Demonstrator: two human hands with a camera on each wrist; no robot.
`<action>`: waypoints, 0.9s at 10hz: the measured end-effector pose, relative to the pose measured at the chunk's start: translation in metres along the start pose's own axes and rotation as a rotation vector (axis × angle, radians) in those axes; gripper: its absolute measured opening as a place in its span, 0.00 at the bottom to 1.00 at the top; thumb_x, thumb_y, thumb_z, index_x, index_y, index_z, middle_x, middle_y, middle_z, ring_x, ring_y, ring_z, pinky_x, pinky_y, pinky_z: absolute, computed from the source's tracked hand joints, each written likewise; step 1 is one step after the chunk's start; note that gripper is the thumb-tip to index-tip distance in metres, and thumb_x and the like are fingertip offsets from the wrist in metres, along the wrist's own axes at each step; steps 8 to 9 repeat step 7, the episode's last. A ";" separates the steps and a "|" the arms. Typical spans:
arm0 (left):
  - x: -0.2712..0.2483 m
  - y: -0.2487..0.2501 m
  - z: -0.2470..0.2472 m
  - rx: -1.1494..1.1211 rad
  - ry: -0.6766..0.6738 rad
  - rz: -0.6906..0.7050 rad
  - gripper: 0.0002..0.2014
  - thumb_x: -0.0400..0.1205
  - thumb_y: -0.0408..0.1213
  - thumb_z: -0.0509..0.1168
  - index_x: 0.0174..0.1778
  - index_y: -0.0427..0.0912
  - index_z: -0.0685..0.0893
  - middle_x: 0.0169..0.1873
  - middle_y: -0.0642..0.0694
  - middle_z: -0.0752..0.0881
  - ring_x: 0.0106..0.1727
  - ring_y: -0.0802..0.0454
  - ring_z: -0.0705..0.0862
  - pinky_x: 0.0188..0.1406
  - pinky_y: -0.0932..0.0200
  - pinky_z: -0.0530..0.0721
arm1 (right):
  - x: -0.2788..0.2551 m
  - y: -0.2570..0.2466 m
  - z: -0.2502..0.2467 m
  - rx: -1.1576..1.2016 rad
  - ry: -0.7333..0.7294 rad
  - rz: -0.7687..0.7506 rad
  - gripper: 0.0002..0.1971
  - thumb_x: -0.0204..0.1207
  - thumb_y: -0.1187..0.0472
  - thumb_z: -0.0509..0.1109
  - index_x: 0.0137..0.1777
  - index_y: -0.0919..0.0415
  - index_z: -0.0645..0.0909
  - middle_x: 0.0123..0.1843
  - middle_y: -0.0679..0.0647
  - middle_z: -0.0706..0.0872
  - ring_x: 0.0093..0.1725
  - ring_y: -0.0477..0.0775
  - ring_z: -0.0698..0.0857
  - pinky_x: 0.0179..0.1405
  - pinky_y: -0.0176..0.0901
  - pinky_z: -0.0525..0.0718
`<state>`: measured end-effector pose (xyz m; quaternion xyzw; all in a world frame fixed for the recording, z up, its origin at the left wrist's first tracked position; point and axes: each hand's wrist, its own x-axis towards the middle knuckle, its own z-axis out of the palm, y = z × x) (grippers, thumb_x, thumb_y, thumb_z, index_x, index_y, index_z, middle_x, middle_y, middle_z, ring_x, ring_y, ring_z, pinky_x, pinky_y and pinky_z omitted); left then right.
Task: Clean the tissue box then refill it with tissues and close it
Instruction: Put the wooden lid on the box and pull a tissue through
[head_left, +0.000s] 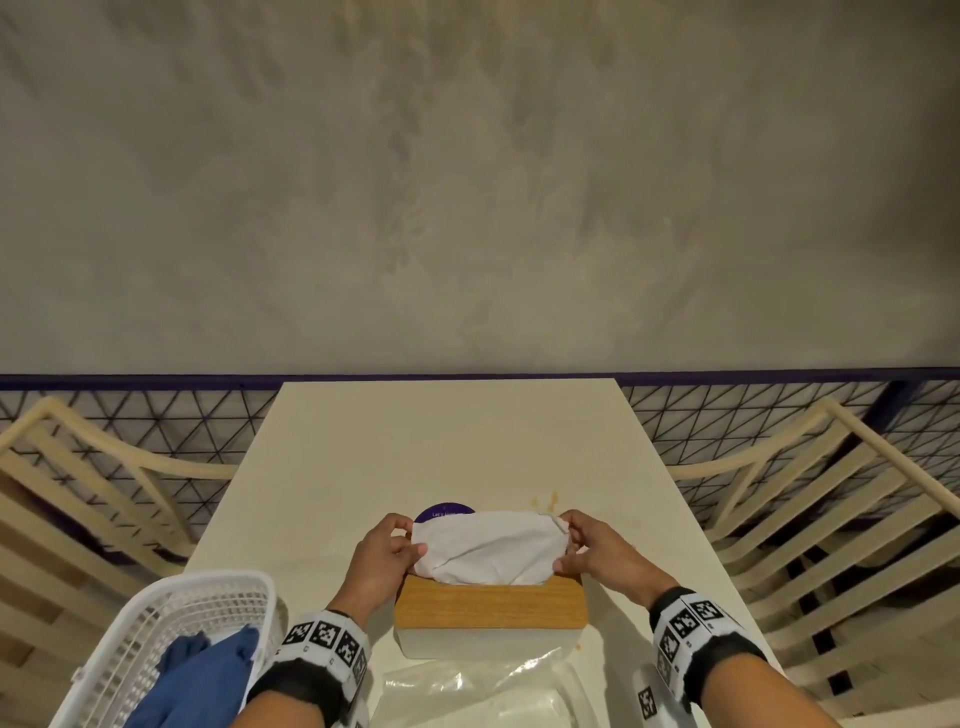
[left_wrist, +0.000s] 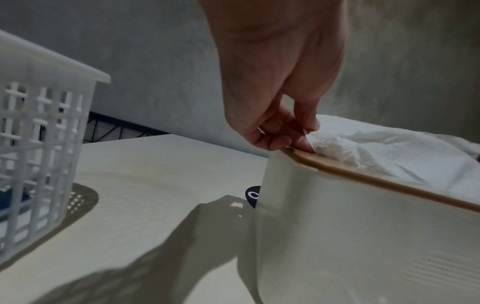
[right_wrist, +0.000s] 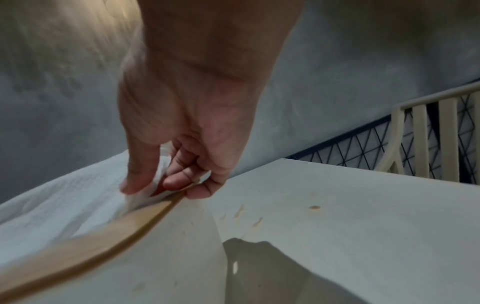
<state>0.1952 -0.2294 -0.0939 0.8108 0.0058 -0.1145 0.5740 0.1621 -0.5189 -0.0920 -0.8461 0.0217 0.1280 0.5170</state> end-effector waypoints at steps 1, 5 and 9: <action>-0.003 0.001 0.001 0.009 0.027 0.002 0.09 0.78 0.28 0.66 0.42 0.46 0.75 0.19 0.52 0.86 0.23 0.60 0.83 0.23 0.71 0.78 | 0.006 0.000 0.003 -0.015 0.116 0.017 0.20 0.75 0.69 0.70 0.30 0.56 0.62 0.28 0.50 0.66 0.31 0.51 0.71 0.29 0.37 0.68; -0.009 0.011 0.009 -0.070 0.165 -0.008 0.05 0.82 0.33 0.62 0.43 0.48 0.77 0.28 0.46 0.87 0.29 0.51 0.85 0.28 0.63 0.77 | 0.000 -0.001 0.006 0.196 0.200 0.076 0.12 0.75 0.74 0.70 0.35 0.61 0.71 0.26 0.53 0.67 0.25 0.46 0.78 0.27 0.31 0.77; -0.017 0.017 -0.005 -0.126 0.259 0.034 0.06 0.84 0.32 0.57 0.52 0.46 0.77 0.47 0.46 0.87 0.49 0.48 0.84 0.41 0.63 0.79 | -0.021 0.001 0.005 0.131 0.206 0.113 0.10 0.71 0.70 0.76 0.45 0.60 0.77 0.29 0.54 0.79 0.28 0.48 0.79 0.26 0.31 0.77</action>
